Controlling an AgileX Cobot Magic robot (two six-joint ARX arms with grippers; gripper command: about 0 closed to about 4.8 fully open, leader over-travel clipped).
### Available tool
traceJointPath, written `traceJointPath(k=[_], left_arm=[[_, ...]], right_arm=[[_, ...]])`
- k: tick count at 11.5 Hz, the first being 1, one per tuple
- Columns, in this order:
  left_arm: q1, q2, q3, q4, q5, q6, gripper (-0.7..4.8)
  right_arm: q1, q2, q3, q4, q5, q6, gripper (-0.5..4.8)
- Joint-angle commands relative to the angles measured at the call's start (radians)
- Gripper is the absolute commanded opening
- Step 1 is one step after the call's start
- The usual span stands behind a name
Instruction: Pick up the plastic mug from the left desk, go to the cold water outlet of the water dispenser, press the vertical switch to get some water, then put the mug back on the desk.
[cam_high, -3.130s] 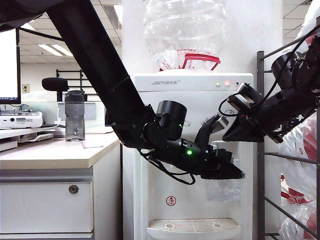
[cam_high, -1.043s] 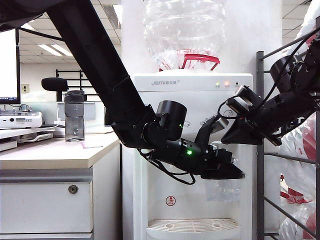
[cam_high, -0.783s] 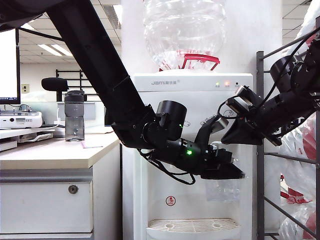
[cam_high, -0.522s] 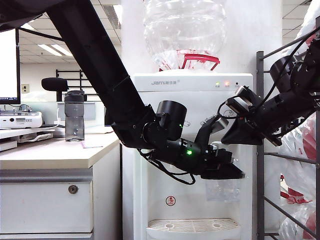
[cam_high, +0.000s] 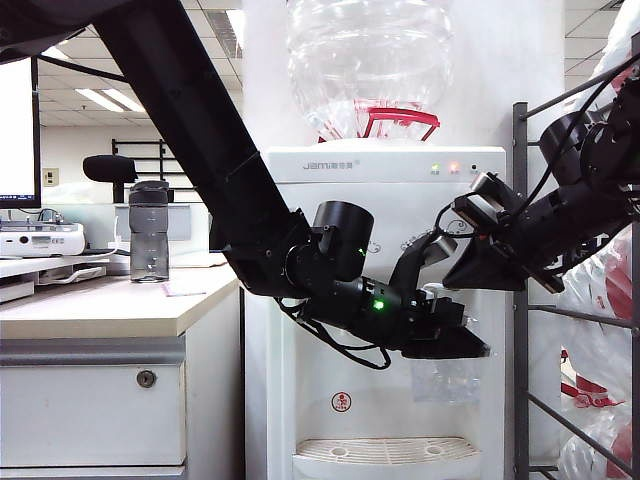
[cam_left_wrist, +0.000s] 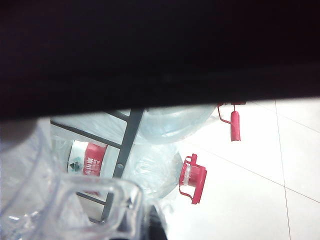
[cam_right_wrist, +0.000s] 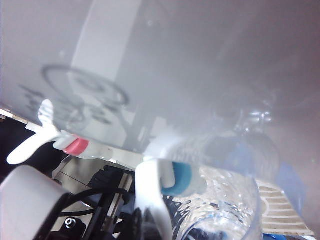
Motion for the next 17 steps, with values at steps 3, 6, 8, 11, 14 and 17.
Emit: traceJointPath(k=[3, 6, 8, 11, 14, 17], left_arm=[[-0.001, -0.013, 0.004, 0.028, 0.010, 0.001, -0.06], [-0.001, -0.013, 0.004, 0.028, 0.010, 0.001, -0.06], [-0.001, -0.013, 0.004, 0.028, 0.010, 0.001, -0.06], [-0.001, -0.013, 0.004, 0.028, 0.010, 0.001, -0.06], [-0.002, -0.013, 0.004, 0.028, 0.010, 0.001, -0.06], [-0.002, -0.013, 0.004, 0.028, 0.010, 0.001, -0.06]], right_arm=[[0.000, 0.021, -0.002, -0.081, 0.066, 0.025, -0.06], [0.000, 0.021, -0.002, -0.082, 0.069, 0.025, -0.06], [0.000, 0.021, -0.002, -0.082, 0.069, 0.025, -0.06], [0.000, 0.021, -0.002, -0.082, 0.069, 0.025, -0.06], [0.000, 0.021, -0.002, -0.079, 0.070, 0.025, -0.06], [0.000, 0.021, -0.002, -0.057, 0.069, 0.026, -0.06]])
